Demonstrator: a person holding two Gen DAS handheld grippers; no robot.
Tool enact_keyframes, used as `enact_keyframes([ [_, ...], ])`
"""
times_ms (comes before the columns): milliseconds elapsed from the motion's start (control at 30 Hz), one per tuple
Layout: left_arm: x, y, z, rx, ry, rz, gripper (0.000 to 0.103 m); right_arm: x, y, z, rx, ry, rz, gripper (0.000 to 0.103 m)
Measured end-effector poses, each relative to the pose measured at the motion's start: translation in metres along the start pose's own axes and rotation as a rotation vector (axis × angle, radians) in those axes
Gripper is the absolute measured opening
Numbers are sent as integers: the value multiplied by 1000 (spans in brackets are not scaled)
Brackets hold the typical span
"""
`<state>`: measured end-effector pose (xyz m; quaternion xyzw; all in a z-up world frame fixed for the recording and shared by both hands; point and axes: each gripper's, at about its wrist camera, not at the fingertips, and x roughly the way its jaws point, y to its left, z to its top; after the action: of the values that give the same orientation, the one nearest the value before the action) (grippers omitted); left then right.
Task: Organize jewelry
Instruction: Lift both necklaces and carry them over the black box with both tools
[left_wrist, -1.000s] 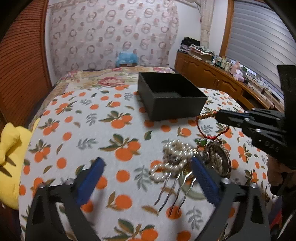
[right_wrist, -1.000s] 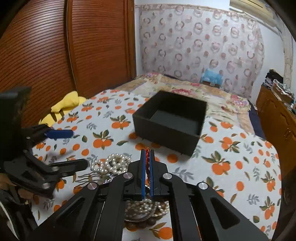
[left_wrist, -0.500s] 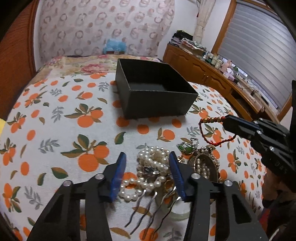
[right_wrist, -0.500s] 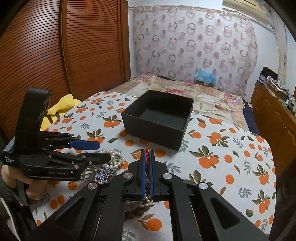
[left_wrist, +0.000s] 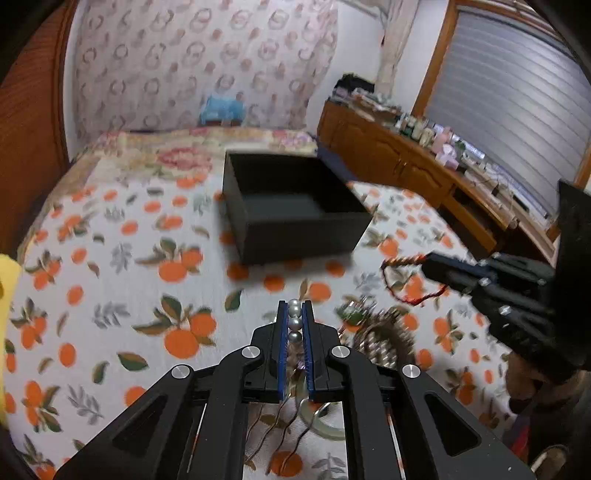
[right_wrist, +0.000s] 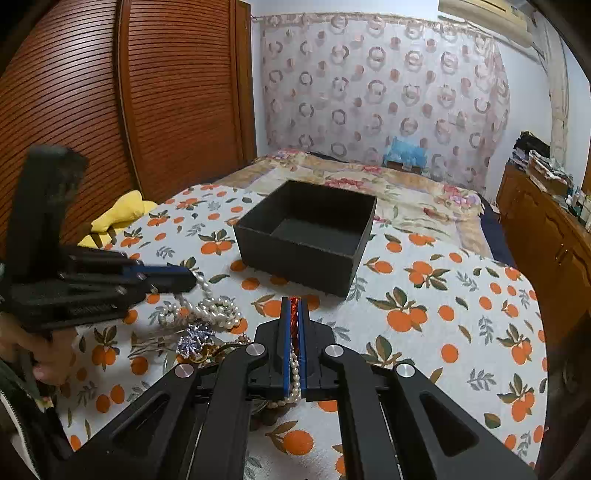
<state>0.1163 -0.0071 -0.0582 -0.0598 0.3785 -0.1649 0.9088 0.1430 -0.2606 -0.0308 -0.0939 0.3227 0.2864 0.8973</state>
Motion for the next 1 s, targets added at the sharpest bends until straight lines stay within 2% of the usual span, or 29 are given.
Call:
enact_keyframes([
  [400,-55,-17,44,66,-126,-8,6,-19,1,27,-25,-66,-4,4],
  [1000,-89,-40,122,141,-260,-52,6,-19,-15,68,-35,-118,19,4],
])
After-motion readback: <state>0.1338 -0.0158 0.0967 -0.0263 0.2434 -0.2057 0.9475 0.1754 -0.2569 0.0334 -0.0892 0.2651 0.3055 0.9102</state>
